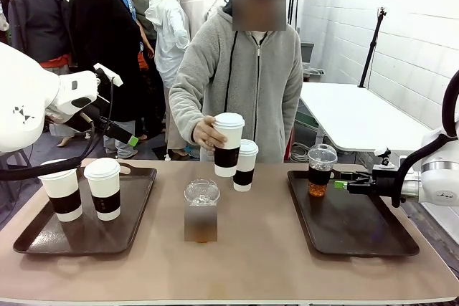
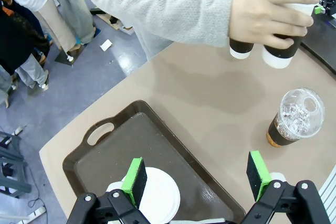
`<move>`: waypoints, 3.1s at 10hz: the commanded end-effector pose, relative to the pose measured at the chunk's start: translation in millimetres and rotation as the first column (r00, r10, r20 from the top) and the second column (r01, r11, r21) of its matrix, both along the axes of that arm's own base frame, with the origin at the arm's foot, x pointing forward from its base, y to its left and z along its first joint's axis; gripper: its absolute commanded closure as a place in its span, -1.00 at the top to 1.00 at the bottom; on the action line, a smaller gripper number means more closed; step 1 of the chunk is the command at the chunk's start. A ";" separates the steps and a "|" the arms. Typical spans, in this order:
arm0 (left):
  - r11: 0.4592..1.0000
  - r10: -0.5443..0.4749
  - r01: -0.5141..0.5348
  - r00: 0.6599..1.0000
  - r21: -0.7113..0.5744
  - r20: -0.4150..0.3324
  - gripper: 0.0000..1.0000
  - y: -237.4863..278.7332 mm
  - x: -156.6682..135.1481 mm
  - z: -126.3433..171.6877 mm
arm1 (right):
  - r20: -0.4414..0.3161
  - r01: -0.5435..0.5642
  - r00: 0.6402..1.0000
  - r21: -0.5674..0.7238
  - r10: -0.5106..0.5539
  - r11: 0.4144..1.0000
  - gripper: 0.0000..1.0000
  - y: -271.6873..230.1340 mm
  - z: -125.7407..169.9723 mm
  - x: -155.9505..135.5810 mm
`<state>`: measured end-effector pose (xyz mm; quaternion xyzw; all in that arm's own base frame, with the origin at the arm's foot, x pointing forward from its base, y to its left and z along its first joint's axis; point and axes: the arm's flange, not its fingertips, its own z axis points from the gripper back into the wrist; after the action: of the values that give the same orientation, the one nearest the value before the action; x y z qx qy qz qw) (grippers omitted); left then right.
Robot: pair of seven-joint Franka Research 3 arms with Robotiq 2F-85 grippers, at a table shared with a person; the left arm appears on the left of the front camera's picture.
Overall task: Distribute the coffee onto the tray.
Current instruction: Pick up another iced Americano from the middle of the table and place it on the right Handle tray.
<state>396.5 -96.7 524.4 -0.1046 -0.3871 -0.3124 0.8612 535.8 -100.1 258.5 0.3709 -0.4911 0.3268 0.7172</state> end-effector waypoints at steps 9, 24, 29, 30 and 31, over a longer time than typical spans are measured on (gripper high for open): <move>1.000 0.002 -0.002 1.000 0.002 -0.007 1.00 0.9 1.9 0.7 | 0.013 -0.007 1.000 0.007 0.007 1.000 1.00 -6.9 -2.6 -21.1; 1.000 0.002 -0.002 1.000 0.002 -0.007 1.00 0.9 1.9 0.7 | 0.116 -0.376 0.919 -0.041 0.378 0.926 1.00 152.4 1.7 -105.5; 1.000 0.002 -0.002 1.000 0.002 -0.007 1.00 0.9 1.9 0.7 | 0.146 -0.417 0.897 -0.033 0.417 0.908 1.00 188.9 -2.6 -116.7; 1.000 0.002 -0.002 1.000 0.002 -0.007 1.00 0.9 1.9 0.7 | 0.101 -0.447 0.888 -0.032 0.448 0.894 1.00 184.9 -1.6 -107.4; 1.000 0.002 -0.002 1.000 0.002 -0.007 1.00 0.9 1.9 0.7 | 0.101 -0.447 0.888 -0.032 0.448 0.894 1.00 184.9 -1.6 -107.4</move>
<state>396.7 -96.8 524.1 -0.1045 -0.3867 -0.3125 0.8613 427.2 87.1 256.1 0.4525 -0.4327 0.5038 0.5952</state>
